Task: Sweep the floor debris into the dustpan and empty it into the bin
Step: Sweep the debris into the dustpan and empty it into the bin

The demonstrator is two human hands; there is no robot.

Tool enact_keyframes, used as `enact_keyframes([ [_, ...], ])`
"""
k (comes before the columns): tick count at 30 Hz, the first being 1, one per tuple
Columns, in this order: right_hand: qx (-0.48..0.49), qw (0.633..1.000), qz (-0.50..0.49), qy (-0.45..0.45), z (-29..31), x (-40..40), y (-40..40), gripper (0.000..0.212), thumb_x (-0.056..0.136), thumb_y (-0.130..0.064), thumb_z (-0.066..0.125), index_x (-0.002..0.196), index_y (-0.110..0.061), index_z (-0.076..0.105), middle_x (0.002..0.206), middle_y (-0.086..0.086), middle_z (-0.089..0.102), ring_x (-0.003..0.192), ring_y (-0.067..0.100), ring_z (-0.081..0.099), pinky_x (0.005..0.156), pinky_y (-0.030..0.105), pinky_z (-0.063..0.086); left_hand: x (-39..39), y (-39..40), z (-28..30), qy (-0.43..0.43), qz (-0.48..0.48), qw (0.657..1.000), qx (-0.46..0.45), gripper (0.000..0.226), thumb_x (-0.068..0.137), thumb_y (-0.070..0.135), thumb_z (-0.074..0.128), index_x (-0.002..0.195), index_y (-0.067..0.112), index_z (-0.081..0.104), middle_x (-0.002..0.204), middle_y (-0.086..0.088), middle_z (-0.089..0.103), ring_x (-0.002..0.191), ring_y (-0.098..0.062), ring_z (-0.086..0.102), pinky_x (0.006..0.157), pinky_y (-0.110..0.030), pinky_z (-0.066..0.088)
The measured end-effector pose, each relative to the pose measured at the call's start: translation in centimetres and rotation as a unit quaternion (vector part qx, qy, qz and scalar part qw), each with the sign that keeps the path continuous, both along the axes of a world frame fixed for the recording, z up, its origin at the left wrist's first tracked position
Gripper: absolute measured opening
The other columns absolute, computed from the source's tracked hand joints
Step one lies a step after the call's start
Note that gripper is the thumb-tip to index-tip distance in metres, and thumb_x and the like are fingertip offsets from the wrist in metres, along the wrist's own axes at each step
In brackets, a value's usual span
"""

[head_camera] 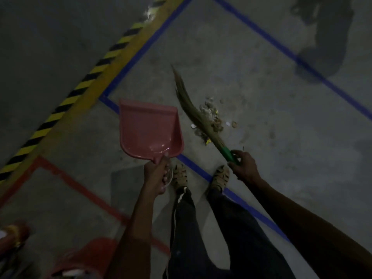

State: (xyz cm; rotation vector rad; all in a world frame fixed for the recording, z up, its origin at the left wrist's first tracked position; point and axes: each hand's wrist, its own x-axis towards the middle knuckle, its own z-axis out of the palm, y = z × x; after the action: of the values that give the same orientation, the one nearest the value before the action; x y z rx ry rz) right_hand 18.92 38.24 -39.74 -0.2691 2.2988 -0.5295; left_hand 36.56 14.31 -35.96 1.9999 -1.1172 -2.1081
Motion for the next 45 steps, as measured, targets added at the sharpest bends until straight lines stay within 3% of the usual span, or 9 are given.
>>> enact_keyframes([
  [5,0.002,0.999,0.035,-0.026,-10.9,-1.2,-0.4,0.051,0.087,-0.033,0.061,0.134,-0.013,0.056,0.117,0.013,0.057,0.108,0.027,0.053,0.083,0.028,0.035,-2.5,2.0,-11.3,-0.057,0.027,0.998,0.000,0.038,0.095,0.037,0.070,0.075,0.011,0.051,0.045,0.000,0.039,0.029,-0.009,0.033,0.034,-0.014,0.025],
  [13,-0.006,0.998,0.045,-0.053,-27.6,-2.9,2.6,0.047,0.093,-0.025,0.063,0.137,-0.013,0.053,0.121,0.013,0.054,0.099,0.016,0.048,0.078,0.027,0.034,-6.9,8.4,-28.4,-0.042,0.055,0.998,-0.011,0.029,0.098,0.031,0.067,0.086,0.009,0.052,0.051,-0.005,0.038,0.030,-0.011,0.032,0.035,-0.015,0.027],
  [18,-0.010,0.997,0.044,-0.056,-33.6,-4.7,5.7,0.045,0.093,-0.024,0.063,0.135,-0.011,0.055,0.118,0.014,0.055,0.101,0.021,0.050,0.081,0.027,0.033,-8.0,11.9,-35.4,-0.036,0.057,0.998,0.010,0.036,0.094,0.036,0.072,0.072,0.014,0.053,0.054,-0.004,0.044,0.034,-0.013,0.031,0.041,-0.021,0.026],
  [24,-0.010,0.994,-0.087,-0.061,-35.3,-5.0,12.1,0.048,0.085,-0.032,0.062,0.128,-0.011,0.061,0.102,0.007,0.065,0.079,0.031,0.068,0.069,0.054,0.058,-9.3,14.0,-36.7,-0.092,-0.026,0.995,0.020,0.046,0.094,0.046,0.068,0.067,0.012,0.053,0.046,0.001,0.041,0.031,-0.011,0.033,0.040,-0.018,0.028],
  [27,0.000,0.986,-0.158,-0.049,-34.4,-4.3,15.9,0.044,0.088,-0.023,0.067,0.128,-0.005,0.061,0.104,0.011,0.065,0.069,0.029,0.070,0.062,0.052,0.058,-9.5,14.4,-36.5,-0.088,-0.036,0.995,0.025,0.047,0.091,0.050,0.071,0.068,0.014,0.053,0.050,-0.001,0.042,0.033,-0.013,0.032,0.050,-0.023,0.029],
  [32,0.012,0.977,-0.209,-0.031,-34.6,-1.3,24.1,0.056,0.078,-0.050,0.062,0.122,-0.015,0.062,0.109,0.002,0.059,0.078,0.029,0.068,0.066,0.053,0.058,-11.5,15.2,-35.8,-0.089,-0.074,0.993,0.002,0.043,0.095,0.042,0.069,0.070,0.010,0.053,0.049,-0.002,0.040,0.030,-0.010,0.033,0.037,-0.016,0.029],
  [39,-0.048,0.979,-0.186,0.064,-31.5,0.0,26.0,0.038,0.079,-0.034,0.063,0.109,-0.009,0.065,0.097,-0.002,0.061,0.081,0.013,0.061,0.065,0.024,0.046,-15.1,15.8,-36.3,-0.086,-0.132,0.987,-0.007,0.043,0.095,0.049,0.065,0.075,0.012,0.055,0.048,0.005,0.045,0.031,-0.008,0.034,0.034,-0.015,0.026],
  [42,-0.087,0.973,-0.203,0.068,-32.7,-0.4,24.5,0.032,0.078,-0.023,0.068,0.108,-0.012,0.065,0.096,-0.008,0.060,0.079,0.010,0.061,0.061,0.032,0.050,-16.3,16.0,-36.4,-0.087,-0.147,0.985,-0.018,0.043,0.094,0.049,0.066,0.075,0.012,0.056,0.049,0.004,0.047,0.033,-0.009,0.035,0.035,-0.016,0.028],
  [45,-0.105,0.971,-0.211,0.034,-34.3,-2.2,21.1,0.036,0.082,-0.030,0.068,0.114,-0.016,0.064,0.102,-0.020,0.055,0.081,0.022,0.066,0.063,0.047,0.057,-17.0,16.0,-36.4,-0.088,-0.154,0.984,-0.028,0.044,0.094,0.048,0.067,0.071,0.012,0.056,0.050,0.001,0.046,0.032,-0.009,0.036,0.036,-0.017,0.028],
])
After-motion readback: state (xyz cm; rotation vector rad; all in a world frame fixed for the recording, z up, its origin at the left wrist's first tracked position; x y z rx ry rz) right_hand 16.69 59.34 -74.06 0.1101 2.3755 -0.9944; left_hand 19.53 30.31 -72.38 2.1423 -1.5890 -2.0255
